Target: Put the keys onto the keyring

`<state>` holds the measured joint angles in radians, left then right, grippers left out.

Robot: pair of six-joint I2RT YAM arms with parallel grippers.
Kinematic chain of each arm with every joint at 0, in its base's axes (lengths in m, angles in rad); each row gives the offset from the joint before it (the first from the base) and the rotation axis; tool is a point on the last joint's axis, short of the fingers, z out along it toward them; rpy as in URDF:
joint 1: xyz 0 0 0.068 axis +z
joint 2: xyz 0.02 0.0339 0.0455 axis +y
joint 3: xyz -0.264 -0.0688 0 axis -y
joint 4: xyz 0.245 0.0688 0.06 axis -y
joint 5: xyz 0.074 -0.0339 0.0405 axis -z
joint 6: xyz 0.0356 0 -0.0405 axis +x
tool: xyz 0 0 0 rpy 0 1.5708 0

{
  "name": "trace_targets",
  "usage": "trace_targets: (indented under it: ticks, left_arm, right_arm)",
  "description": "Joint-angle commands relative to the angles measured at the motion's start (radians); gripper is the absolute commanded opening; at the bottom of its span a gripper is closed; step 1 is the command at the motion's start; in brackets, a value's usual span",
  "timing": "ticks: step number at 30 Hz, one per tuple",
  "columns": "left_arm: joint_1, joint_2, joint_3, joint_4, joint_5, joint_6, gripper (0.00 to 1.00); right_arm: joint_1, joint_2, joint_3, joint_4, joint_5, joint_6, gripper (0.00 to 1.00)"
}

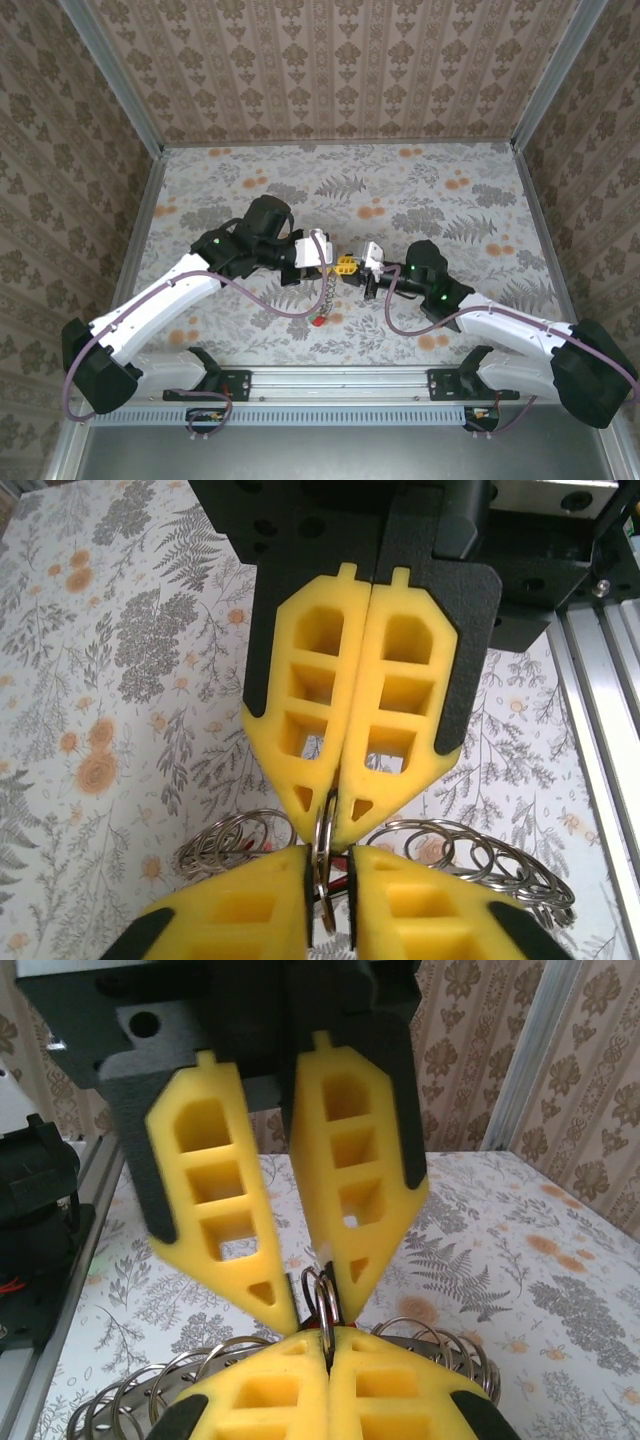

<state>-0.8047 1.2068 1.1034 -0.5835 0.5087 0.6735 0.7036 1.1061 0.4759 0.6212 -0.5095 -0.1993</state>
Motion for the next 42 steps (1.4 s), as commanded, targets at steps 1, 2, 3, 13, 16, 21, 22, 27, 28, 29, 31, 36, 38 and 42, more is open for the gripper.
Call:
trace_targets:
  ticks: [1,2,3,13,16,21,22,27,28,29,31,36,38,42]
  left_arm:
    - [0.008,-0.010,-0.016,0.010,0.036,-0.003,0.12]
    - [0.009,-0.014,-0.019,0.008,0.037,-0.004,0.11]
    - [0.013,-0.019,-0.021,0.007,0.039,-0.004,0.08]
    - [0.034,-0.049,0.015,-0.104,0.003,-0.004,0.00]
    - [0.024,-0.023,0.056,-0.188,-0.027,0.025,0.00]
    - [0.021,-0.008,0.076,-0.204,-0.032,0.020,0.00]
    - [0.021,-0.004,0.078,-0.205,-0.036,0.020,0.00]
    - [0.020,0.007,0.075,-0.189,-0.041,0.011,0.00]
    - [0.021,0.009,0.075,-0.185,-0.039,0.012,0.00]
    - [0.020,0.010,0.075,-0.184,-0.036,0.012,0.00]
    - [0.020,0.016,0.078,-0.185,-0.023,0.014,0.00]
    - [0.019,0.021,0.082,-0.195,0.012,0.021,0.00]
    - [0.018,0.018,0.083,-0.190,0.017,0.017,0.00]
    - [0.025,0.001,0.071,-0.188,-0.006,0.017,0.06]
  right_arm:
    - [-0.005,-0.008,-0.009,0.153,-0.028,0.051,0.00]
    - [-0.004,-0.006,-0.014,0.168,-0.026,0.055,0.00]
    - [-0.005,-0.005,-0.021,0.188,-0.024,0.062,0.00]
    - [-0.002,0.000,0.059,-0.114,-0.033,-0.087,0.32]
    - [0.002,0.009,0.099,-0.229,-0.031,-0.147,0.31]
    - [0.016,0.040,0.128,-0.262,-0.050,-0.152,0.30]
    - [0.021,0.049,0.133,-0.260,-0.057,-0.147,0.30]
    - [0.037,0.071,0.152,-0.240,-0.080,-0.121,0.29]
    - [0.038,0.074,0.159,-0.242,-0.078,-0.119,0.28]
    - [0.039,0.078,0.162,-0.244,-0.077,-0.115,0.27]
    - [0.040,0.086,0.170,-0.243,-0.079,-0.109,0.25]
    - [0.040,0.114,0.188,-0.264,-0.072,-0.091,0.18]
    - [0.041,0.124,0.190,-0.265,-0.076,-0.089,0.07]
    - [0.042,0.121,0.173,-0.219,-0.075,-0.066,0.00]
